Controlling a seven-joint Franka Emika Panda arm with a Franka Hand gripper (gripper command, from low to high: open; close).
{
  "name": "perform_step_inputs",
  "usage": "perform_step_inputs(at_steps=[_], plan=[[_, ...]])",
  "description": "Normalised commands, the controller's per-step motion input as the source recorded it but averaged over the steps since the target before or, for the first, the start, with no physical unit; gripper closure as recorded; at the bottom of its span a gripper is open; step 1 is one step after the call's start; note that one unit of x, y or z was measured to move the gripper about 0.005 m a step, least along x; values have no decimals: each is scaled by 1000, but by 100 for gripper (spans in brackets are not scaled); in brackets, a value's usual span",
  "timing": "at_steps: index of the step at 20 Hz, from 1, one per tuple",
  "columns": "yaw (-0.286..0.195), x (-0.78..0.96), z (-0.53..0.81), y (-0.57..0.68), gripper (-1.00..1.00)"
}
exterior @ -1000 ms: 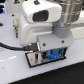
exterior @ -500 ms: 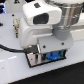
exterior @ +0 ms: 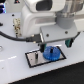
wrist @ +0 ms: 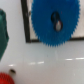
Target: Insert the blue gear onto the right peg, followed by the red gear
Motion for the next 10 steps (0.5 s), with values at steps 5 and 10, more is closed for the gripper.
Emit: perform_step_inputs(at_steps=[5,10], plan=[[0,-603,40,367,-100],[0,-537,6,512,-100]])
